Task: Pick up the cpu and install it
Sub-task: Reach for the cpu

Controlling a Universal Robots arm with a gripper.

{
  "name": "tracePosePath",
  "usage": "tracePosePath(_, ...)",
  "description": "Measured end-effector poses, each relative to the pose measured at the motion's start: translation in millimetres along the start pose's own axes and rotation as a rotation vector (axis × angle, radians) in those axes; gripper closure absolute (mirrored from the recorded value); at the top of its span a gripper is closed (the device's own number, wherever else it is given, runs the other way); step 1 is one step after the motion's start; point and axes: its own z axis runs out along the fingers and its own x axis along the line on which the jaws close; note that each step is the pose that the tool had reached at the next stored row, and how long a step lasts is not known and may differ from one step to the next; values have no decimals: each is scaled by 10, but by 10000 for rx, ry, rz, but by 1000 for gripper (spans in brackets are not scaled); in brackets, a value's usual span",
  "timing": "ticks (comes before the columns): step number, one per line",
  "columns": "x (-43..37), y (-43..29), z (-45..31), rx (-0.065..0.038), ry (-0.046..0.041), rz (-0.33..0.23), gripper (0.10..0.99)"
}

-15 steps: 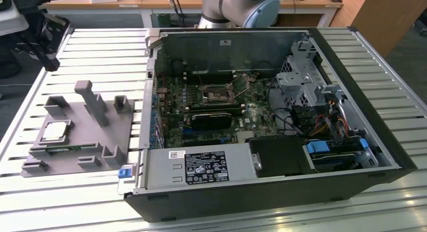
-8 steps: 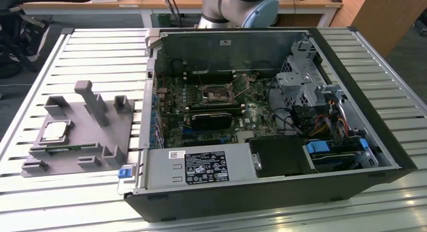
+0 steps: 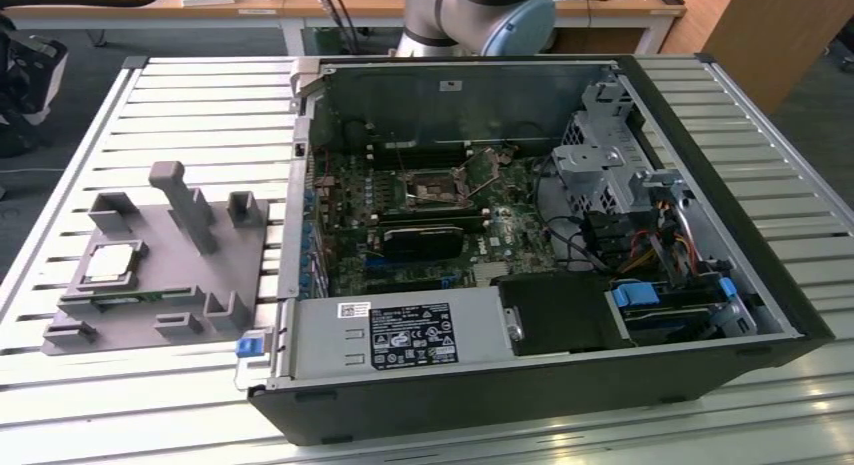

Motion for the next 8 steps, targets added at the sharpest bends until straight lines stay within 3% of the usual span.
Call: tracePosePath(8, 129, -10, 4, 0, -1, -1, 980)
